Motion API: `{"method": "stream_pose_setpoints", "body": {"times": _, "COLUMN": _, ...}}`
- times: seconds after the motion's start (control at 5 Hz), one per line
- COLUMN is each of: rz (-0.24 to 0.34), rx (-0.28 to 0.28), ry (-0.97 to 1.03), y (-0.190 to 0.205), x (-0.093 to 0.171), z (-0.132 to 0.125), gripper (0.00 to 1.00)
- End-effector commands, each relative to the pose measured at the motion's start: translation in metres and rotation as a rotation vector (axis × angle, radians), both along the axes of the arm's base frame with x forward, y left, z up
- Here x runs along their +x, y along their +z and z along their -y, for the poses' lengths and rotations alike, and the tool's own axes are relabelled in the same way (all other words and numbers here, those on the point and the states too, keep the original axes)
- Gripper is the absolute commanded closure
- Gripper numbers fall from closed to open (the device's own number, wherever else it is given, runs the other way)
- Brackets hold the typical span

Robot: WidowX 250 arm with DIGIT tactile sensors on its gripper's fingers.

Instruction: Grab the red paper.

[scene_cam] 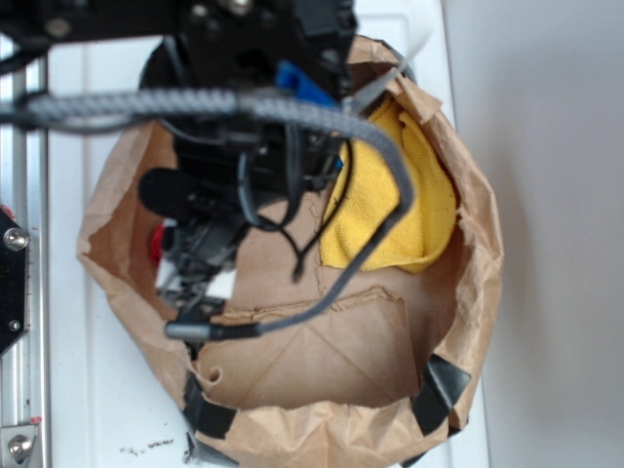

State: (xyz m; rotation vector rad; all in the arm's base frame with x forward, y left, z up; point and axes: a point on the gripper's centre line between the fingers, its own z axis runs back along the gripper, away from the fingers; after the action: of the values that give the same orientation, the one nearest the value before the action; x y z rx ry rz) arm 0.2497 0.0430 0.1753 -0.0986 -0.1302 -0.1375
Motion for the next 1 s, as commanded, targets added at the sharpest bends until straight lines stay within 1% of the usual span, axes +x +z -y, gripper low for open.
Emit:
{"method": "stream_pose_setpoints", "body": {"times": 0.0, "rz": 0.031, "rx": 0.056, "ry": 0.041, "y": -0.005, "x": 0.008, "z": 0.002, "gripper": 0.0}}
{"method": "stream_pose_setpoints", "body": {"times": 0.4, "rz": 0.031, "rx": 0.056, "ry": 0.041, "y": -0.005, "x": 0.008, "z": 0.002, "gripper": 0.0}}
{"method": "stream_pose_setpoints", "body": {"times": 0.6, "rz": 0.024, "rx": 0.083, "ry": 0.053, "y": -0.033, "x": 0.008, "z": 0.002, "gripper": 0.0}}
{"method": "stream_pose_setpoints", "body": {"times": 0.8, "rz": 0.021, "rx": 0.075, "ry": -0.003, "y": -0.051, "x": 0.004, "z": -0.001, "gripper": 0.0}}
